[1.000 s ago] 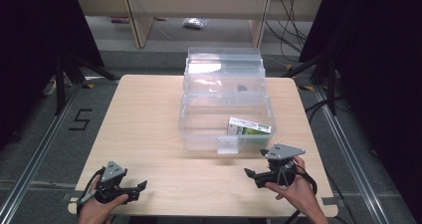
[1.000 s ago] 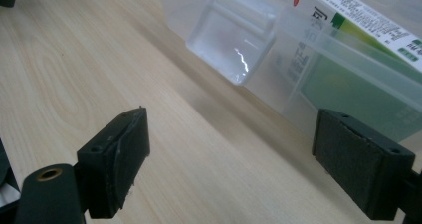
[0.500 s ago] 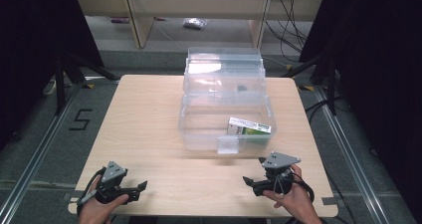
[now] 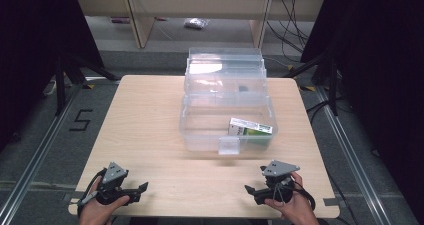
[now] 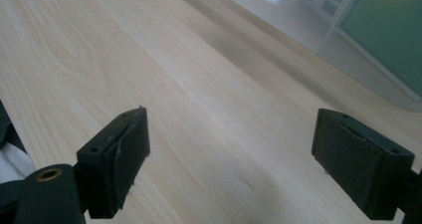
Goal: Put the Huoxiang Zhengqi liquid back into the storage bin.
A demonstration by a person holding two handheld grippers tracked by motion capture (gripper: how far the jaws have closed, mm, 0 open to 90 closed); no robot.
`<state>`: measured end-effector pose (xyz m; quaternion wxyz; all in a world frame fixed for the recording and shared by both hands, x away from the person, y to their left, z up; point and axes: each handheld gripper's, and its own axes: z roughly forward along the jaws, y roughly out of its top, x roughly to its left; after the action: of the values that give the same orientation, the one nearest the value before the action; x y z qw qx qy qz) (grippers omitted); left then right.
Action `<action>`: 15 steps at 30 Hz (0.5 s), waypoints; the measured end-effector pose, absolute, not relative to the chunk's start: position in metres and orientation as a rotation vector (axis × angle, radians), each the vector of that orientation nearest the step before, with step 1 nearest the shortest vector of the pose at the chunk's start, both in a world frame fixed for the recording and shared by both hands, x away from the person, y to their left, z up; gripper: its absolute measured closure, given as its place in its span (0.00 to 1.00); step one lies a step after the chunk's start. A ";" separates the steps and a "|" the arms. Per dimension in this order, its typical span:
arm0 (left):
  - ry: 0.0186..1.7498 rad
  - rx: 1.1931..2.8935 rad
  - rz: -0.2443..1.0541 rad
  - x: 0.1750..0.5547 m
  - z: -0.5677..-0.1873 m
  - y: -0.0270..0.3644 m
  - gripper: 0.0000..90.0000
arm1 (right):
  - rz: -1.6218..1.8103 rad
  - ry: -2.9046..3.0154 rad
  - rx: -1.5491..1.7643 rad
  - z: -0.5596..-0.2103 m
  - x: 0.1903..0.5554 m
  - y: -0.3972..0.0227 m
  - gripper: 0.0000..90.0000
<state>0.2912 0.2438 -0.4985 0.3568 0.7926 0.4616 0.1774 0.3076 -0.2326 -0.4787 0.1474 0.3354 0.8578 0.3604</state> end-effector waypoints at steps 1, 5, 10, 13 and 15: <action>1.192 2.046 0.458 0.291 -0.498 0.244 0.17 | 1.037 2.468 0.965 -0.479 0.308 -0.233 0.18; 1.193 2.051 0.458 0.291 -0.498 0.244 0.17 | 1.017 2.479 0.981 -0.483 0.304 -0.234 0.18; 1.192 2.048 0.460 0.291 -0.499 0.243 0.17 | 1.008 2.482 0.992 -0.487 0.301 -0.236 0.18; 1.186 2.063 0.474 0.291 -0.498 0.244 0.17 | 1.015 2.479 0.979 -0.486 0.301 -0.236 0.18; 1.192 2.054 0.459 0.291 -0.499 0.244 0.17 | 1.016 2.480 0.979 -0.486 0.300 -0.236 0.18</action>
<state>0.2910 0.2437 -0.4986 0.3537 0.7944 0.4608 0.1776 0.3003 -0.2359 -0.4863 0.1437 0.3397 0.8601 0.3524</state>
